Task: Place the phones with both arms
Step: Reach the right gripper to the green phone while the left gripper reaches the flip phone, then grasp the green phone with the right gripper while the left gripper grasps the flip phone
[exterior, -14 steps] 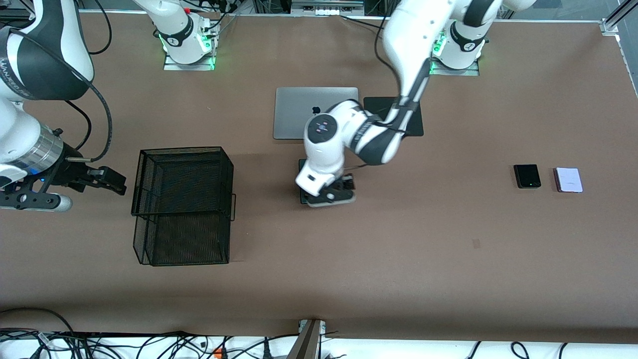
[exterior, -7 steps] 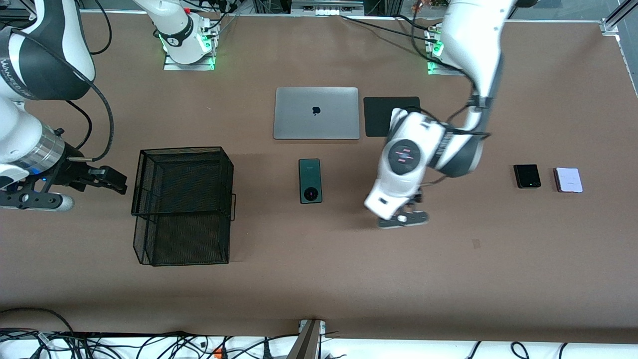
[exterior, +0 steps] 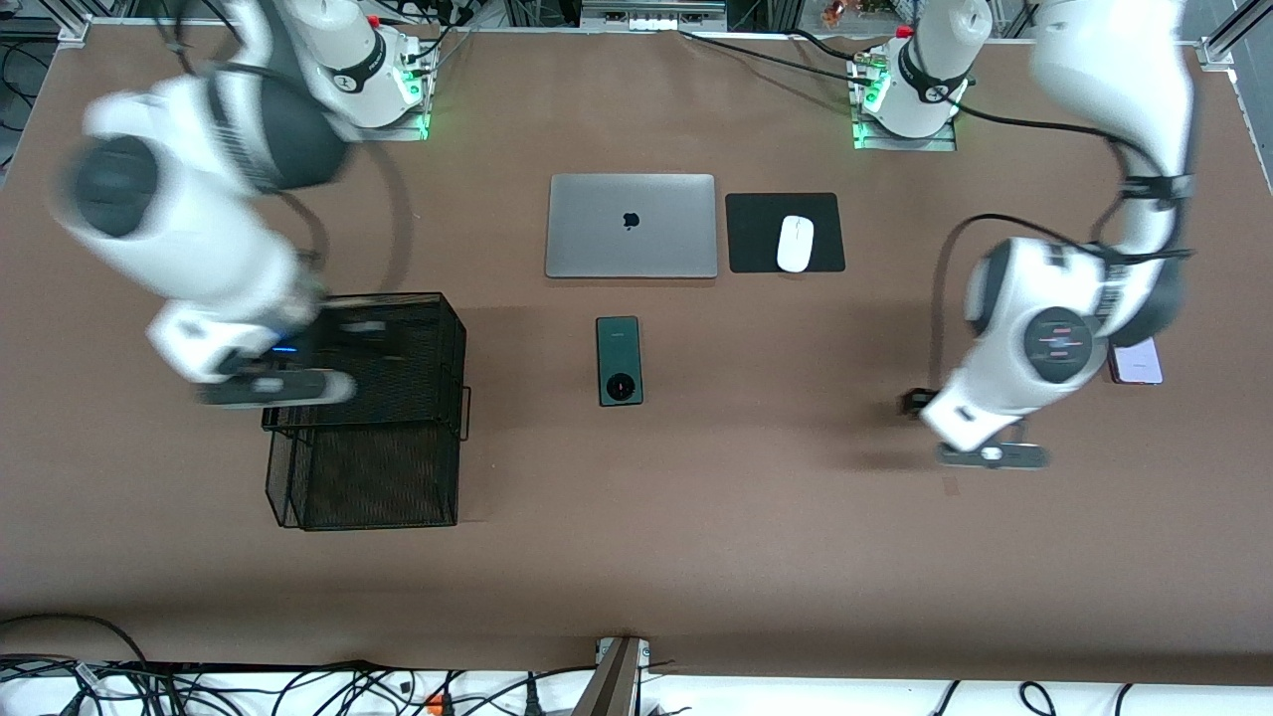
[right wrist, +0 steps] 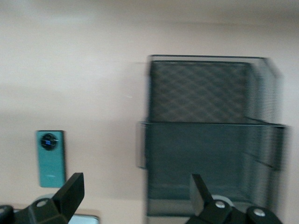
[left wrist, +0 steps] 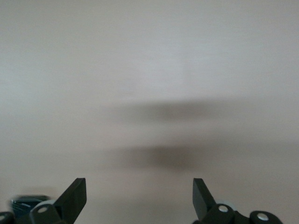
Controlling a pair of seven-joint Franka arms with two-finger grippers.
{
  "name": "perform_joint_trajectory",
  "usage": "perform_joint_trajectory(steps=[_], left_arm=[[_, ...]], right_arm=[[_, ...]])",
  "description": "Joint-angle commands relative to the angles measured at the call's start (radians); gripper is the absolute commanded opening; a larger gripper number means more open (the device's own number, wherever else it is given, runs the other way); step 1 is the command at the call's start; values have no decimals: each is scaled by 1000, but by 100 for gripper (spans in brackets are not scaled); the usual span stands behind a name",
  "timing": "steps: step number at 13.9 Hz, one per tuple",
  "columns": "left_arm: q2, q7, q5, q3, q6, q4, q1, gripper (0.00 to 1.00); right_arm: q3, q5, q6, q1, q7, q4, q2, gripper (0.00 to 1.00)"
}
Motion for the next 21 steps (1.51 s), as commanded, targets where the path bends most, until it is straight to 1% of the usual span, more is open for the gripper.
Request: perform_joint_trajectory(steps=[1, 2, 4, 6, 8, 9, 12, 16, 19, 21], left_arm=[[-92, 156, 24, -21, 96, -143, 111, 100], [-102, 183, 24, -21, 128, -169, 142, 100], [-131, 210, 26, -21, 230, -258, 202, 100], [-145, 223, 27, -21, 350, -350, 242, 100], [-145, 285, 27, -21, 486, -434, 297, 100], [-144, 309, 27, -21, 511, -453, 328, 100], [-142, 326, 27, -23, 524, -476, 372, 100], [-139, 325, 26, -23, 594, -537, 431, 100], [-141, 297, 12, -24, 643, -596, 445, 100], [-141, 265, 12, -24, 645, -604, 445, 100]], right_arm=[[-7, 8, 95, 85, 80, 33, 112, 100], [-5, 11, 125, 122, 106, 32, 145, 100], [-7, 10, 202, 191, 166, 33, 216, 100], [-7, 10, 296, 224, 179, 33, 288, 100], [-7, 10, 349, 250, 174, 33, 345, 100], [-7, 10, 366, 262, 168, 32, 366, 100], [-7, 8, 383, 303, 177, 33, 417, 100], [-7, 8, 396, 327, 176, 32, 454, 100], [-7, 1, 407, 333, 145, 30, 462, 100], [-7, 4, 407, 333, 98, 30, 462, 100]])
